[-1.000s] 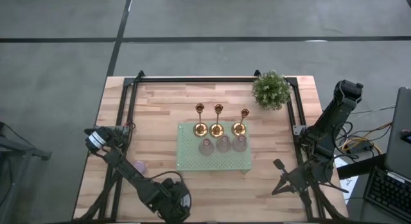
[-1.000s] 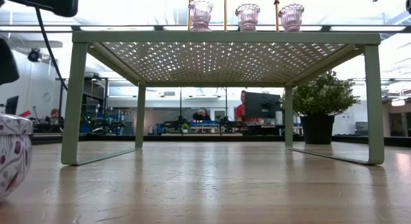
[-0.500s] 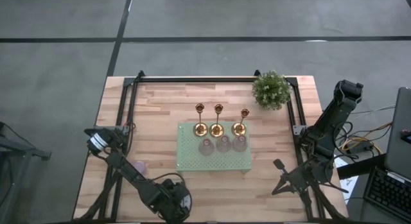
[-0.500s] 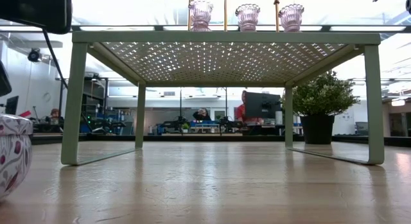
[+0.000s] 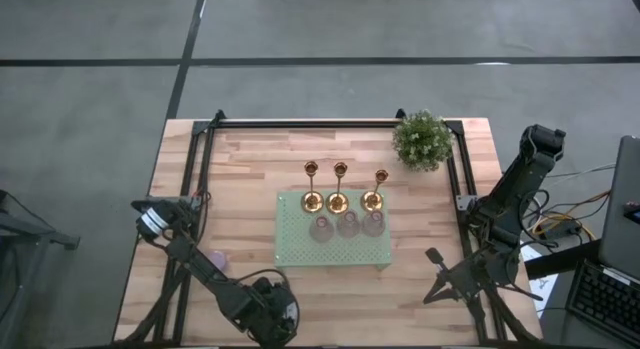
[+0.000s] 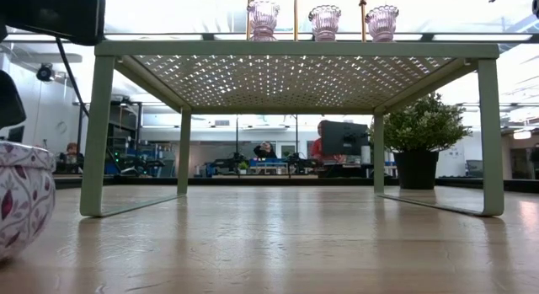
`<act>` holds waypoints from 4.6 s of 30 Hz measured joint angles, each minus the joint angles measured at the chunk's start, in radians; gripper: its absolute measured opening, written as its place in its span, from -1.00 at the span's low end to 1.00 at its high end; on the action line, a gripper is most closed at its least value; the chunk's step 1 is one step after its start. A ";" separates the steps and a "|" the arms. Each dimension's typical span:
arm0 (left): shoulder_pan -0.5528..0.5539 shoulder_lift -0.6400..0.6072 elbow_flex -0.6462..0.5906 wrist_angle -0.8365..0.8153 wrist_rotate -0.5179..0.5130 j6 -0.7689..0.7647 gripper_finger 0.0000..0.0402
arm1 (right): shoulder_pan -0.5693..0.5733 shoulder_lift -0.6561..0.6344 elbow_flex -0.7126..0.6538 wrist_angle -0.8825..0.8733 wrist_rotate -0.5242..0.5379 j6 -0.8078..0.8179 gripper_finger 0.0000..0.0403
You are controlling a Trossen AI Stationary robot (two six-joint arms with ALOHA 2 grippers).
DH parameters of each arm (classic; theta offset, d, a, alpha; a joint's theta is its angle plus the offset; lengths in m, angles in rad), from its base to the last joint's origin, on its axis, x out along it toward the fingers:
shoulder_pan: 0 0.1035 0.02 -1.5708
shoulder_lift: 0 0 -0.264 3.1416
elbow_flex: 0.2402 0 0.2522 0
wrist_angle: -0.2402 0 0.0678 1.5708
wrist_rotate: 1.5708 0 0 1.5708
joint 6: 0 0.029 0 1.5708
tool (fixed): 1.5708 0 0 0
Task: Pick & Place candle stick holders
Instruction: Put the white scented candle on the shelf
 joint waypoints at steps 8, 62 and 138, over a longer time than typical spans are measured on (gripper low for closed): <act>0.000 0.000 0.030 0.001 0.000 0.026 0.56 | 0.000 0.000 0.000 0.000 0.000 0.000 -0.96; 0.393 -0.018 0.542 -0.402 -0.001 0.735 0.54 | 0.000 0.000 0.000 -0.005 0.035 -0.034 -0.96; 0.406 -0.018 0.522 -0.486 0.027 0.644 0.78 | 0.001 0.000 -0.002 -0.005 0.035 -0.034 -0.96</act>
